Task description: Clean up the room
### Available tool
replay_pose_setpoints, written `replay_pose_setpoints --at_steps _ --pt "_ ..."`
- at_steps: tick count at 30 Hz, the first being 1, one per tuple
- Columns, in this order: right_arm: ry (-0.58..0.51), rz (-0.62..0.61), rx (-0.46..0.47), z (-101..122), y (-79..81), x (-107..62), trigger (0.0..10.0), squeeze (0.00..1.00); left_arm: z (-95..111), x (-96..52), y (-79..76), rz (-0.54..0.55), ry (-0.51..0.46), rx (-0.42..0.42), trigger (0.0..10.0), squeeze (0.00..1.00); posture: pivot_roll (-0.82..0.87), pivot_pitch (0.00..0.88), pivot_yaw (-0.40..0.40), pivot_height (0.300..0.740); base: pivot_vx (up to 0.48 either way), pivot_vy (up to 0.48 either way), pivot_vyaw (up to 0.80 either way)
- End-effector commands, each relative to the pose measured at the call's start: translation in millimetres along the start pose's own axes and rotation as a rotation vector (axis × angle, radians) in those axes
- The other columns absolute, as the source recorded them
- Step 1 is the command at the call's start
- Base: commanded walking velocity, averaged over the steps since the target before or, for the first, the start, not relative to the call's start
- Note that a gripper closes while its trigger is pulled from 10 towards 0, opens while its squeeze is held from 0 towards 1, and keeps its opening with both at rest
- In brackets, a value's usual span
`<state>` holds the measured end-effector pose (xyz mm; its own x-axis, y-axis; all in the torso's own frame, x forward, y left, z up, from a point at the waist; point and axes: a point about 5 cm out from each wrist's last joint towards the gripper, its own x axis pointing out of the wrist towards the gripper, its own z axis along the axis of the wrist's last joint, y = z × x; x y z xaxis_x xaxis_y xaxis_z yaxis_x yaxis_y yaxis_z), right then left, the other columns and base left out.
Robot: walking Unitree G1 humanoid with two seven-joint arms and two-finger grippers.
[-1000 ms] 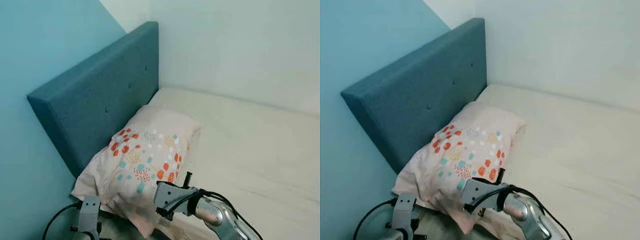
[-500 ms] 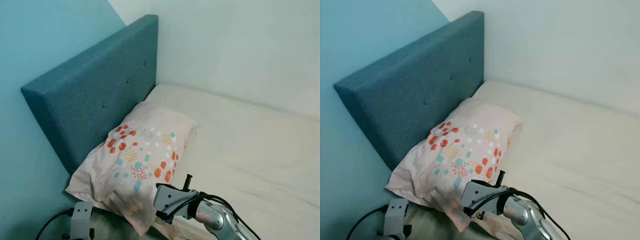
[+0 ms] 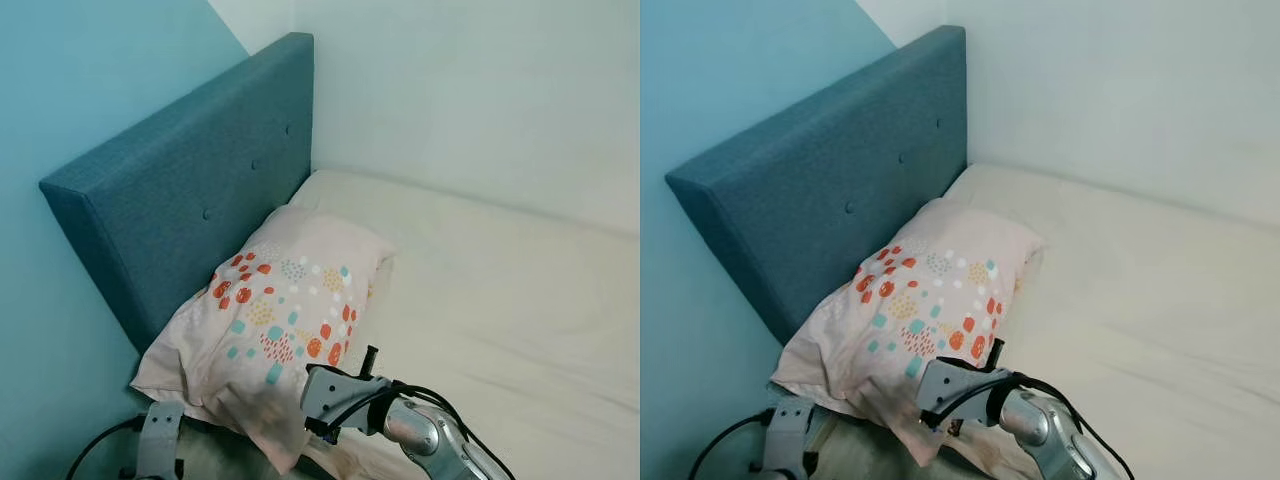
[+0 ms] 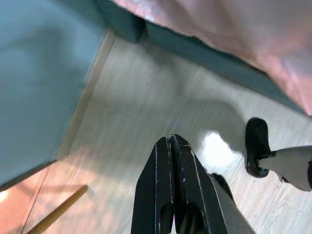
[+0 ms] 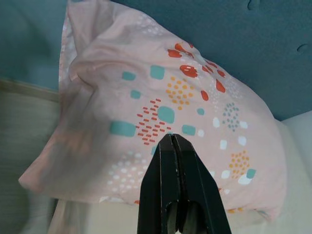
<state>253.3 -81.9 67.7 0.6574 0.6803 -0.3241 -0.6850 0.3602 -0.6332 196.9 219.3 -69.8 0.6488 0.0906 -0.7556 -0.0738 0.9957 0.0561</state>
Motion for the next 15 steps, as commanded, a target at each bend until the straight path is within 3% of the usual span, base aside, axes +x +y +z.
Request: replay_pose_setpoints --at_steps 1,15 --pt "0.014 0.006 0.000 -1.5 1.8 1.7 10.0 0.00 -6.9 -1.9 8.5 0.025 0.037 0.017 10.0 0.00 -0.16 0.035 0.026 0.740 0.000 0.000 0.00" --pt "0.019 0.009 0.008 -4.6 -2.4 5.6 10.0 0.00 14.1 2.7 14.0 0.061 0.017 0.014 10.0 0.00 -0.09 0.006 0.013 0.740 0.000 0.000 0.00"
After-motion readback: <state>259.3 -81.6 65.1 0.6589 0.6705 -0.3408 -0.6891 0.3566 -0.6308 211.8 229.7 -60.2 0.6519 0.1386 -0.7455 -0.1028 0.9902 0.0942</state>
